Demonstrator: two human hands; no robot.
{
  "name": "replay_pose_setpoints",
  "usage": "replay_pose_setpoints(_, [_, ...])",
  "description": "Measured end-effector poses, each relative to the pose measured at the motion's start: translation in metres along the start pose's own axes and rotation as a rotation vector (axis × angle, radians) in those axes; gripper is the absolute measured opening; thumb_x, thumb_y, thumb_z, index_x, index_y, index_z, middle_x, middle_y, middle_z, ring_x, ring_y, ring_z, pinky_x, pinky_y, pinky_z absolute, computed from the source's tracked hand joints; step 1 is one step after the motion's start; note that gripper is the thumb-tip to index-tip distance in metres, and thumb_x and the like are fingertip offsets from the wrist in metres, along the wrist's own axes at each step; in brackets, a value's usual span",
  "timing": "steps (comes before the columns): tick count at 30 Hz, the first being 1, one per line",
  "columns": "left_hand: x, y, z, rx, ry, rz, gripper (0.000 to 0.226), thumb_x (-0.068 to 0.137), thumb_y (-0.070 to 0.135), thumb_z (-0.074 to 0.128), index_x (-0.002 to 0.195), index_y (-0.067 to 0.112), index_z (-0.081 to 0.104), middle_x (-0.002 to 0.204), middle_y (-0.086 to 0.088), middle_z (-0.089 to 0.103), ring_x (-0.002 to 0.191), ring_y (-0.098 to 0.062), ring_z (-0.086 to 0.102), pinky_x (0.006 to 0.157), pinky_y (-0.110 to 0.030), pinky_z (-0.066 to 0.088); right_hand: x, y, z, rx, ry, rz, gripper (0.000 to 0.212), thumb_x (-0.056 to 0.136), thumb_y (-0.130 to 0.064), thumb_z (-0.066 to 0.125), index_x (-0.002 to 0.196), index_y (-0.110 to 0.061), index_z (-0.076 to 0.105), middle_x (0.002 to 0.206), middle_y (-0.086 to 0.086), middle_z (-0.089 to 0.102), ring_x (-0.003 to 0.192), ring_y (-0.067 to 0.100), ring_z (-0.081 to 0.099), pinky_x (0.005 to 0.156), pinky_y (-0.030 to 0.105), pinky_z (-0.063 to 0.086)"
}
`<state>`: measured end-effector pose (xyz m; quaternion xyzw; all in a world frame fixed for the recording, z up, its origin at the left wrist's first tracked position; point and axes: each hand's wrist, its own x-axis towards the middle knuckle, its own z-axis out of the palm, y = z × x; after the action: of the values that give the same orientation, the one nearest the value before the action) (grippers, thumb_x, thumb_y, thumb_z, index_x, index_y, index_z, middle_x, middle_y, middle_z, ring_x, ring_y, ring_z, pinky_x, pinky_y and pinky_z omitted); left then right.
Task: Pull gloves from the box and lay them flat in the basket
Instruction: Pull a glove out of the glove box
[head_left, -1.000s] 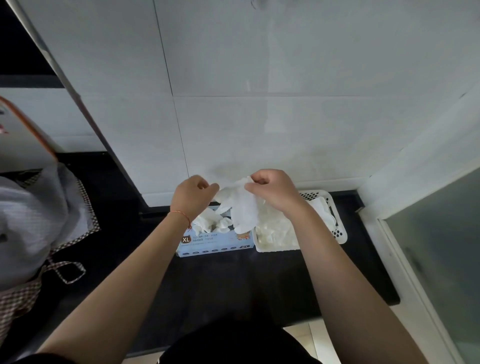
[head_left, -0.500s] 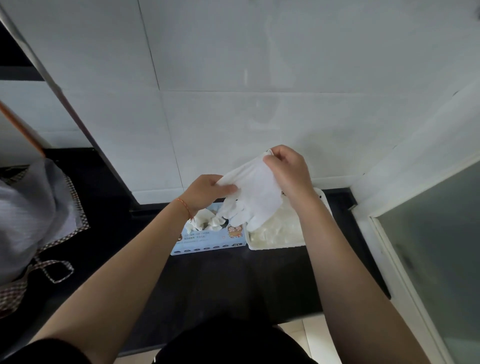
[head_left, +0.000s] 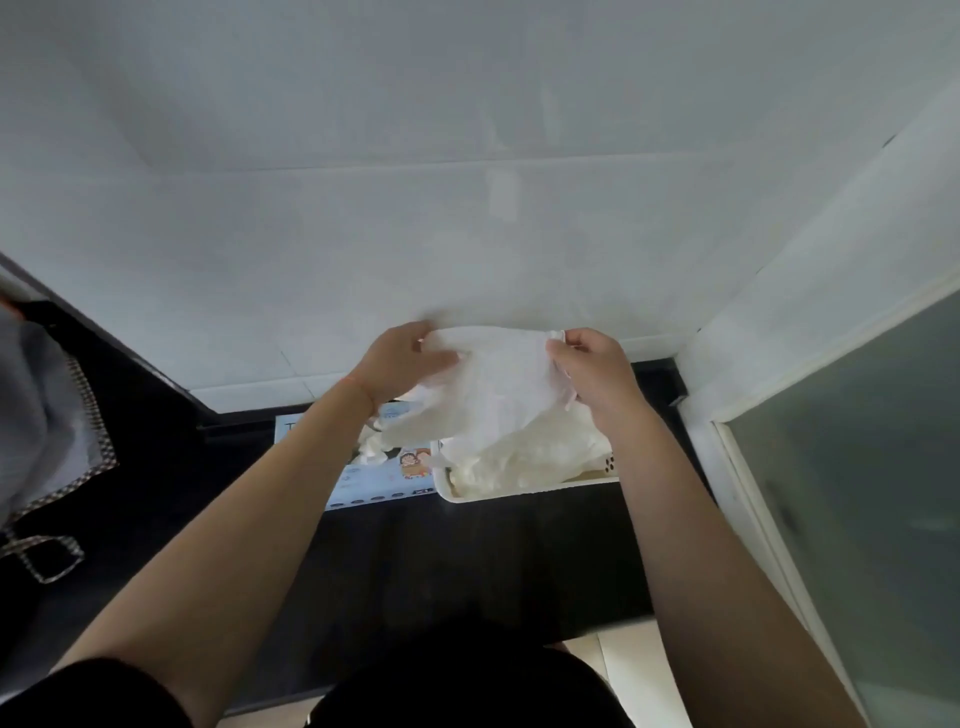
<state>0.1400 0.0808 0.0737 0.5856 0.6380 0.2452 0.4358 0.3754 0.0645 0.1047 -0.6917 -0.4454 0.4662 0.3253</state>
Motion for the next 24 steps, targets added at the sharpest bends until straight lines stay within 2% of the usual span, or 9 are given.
replay_pose_setpoints(3, [0.012,-0.006,0.035,0.353,-0.003,-0.026,0.041,0.09,0.03,0.065,0.128,0.019,0.057,0.114,-0.002,0.063,0.106,-0.022,0.061,0.089,-0.029,0.049,0.023,0.044,-0.019,-0.191,-0.031,0.12,0.009,0.086,-0.011,0.051,0.084,-0.007,0.058,0.079,0.008,0.049,0.072,0.02,0.046,0.062,0.031,0.038])
replay_pose_setpoints(6, [0.012,-0.01,0.069,0.63,-0.003,-0.017,0.046,0.092,0.031,0.058,0.136,0.017,0.049,0.133,-0.007,0.053,0.121,-0.027,0.051,0.1,-0.039,0.044,0.042,0.073,-0.033,-0.274,-0.085,0.173,0.017,0.087,-0.005,0.048,0.094,-0.016,0.059,0.084,0.007,0.052,0.073,0.021,0.051,0.059,0.03,0.045])
replay_pose_setpoints(8, [0.009,-0.012,0.085,0.703,0.05,0.048,0.044,0.093,0.033,0.054,0.134,0.017,0.049,0.132,-0.006,0.051,0.12,-0.026,0.049,0.099,-0.039,0.043,0.049,0.079,-0.036,-0.294,-0.082,0.157,0.024,0.088,-0.001,0.048,0.105,-0.009,0.064,0.089,0.012,0.057,0.075,0.023,0.057,0.057,0.029,0.049])
replay_pose_setpoints(10, [0.008,-0.012,0.102,0.731,0.062,0.136,0.044,0.094,0.037,0.053,0.134,0.019,0.051,0.132,-0.004,0.051,0.12,-0.024,0.049,0.1,-0.038,0.041,0.054,0.084,-0.039,-0.327,-0.09,0.135,0.031,0.089,-0.001,0.048,0.117,0.001,0.061,0.1,0.022,0.062,0.085,0.033,0.064,0.068,0.039,0.056])
replay_pose_setpoints(12, [0.009,-0.011,0.118,0.793,0.037,0.152,0.047,0.094,0.043,0.052,0.135,0.021,0.049,0.133,-0.002,0.051,0.121,-0.023,0.049,0.101,-0.038,0.04,0.057,0.087,-0.043,-0.343,-0.125,0.116,0.038,0.091,-0.003,0.049,0.128,-0.006,0.058,0.106,0.013,0.063,0.085,0.027,0.066,0.071,0.036,0.056])
replay_pose_setpoints(16, [0.005,-0.012,0.134,0.891,0.103,0.029,0.046,0.092,0.043,0.051,0.132,0.02,0.05,0.125,-0.005,0.052,0.113,-0.026,0.052,0.099,-0.039,0.037,0.064,0.097,-0.049,-0.318,-0.16,0.087,0.036,0.091,-0.005,0.054,0.125,-0.016,0.054,0.106,0.003,0.061,0.073,0.015,0.063,0.06,0.024,0.05])
replay_pose_setpoints(19, [-0.006,-0.018,0.133,0.842,0.242,0.101,0.035,0.085,0.038,0.061,0.111,0.015,0.059,0.109,-0.007,0.053,0.103,-0.029,0.051,0.092,-0.04,0.039,0.067,0.101,-0.05,-0.304,-0.171,0.088,0.032,0.091,-0.005,0.055,0.121,-0.015,0.049,0.096,0.0,0.058,0.065,0.015,0.062,0.055,0.023,0.05])
replay_pose_setpoints(21, [-0.014,-0.019,0.13,0.788,0.18,0.128,0.031,0.081,0.045,0.066,0.096,0.019,0.059,0.1,0.0,0.051,0.099,-0.024,0.051,0.093,-0.037,0.037,0.068,0.102,-0.05,-0.293,-0.187,0.085,0.03,0.092,-0.005,0.056,0.119,-0.015,0.048,0.099,0.003,0.058,0.071,0.018,0.064,0.064,0.029,0.056])
replay_pose_setpoints(24, [-0.02,-0.015,0.127,0.835,-0.028,0.071,0.035,0.075,0.055,0.068,0.092,0.026,0.059,0.096,0.007,0.046,0.099,-0.016,0.047,0.094,-0.032,0.033,0.071,0.103,-0.047,-0.295,-0.206,0.084,0.03,0.092,-0.004,0.055,0.118,-0.015,0.048,0.104,0.006,0.059,0.074,0.02,0.064,0.07,0.033,0.057])
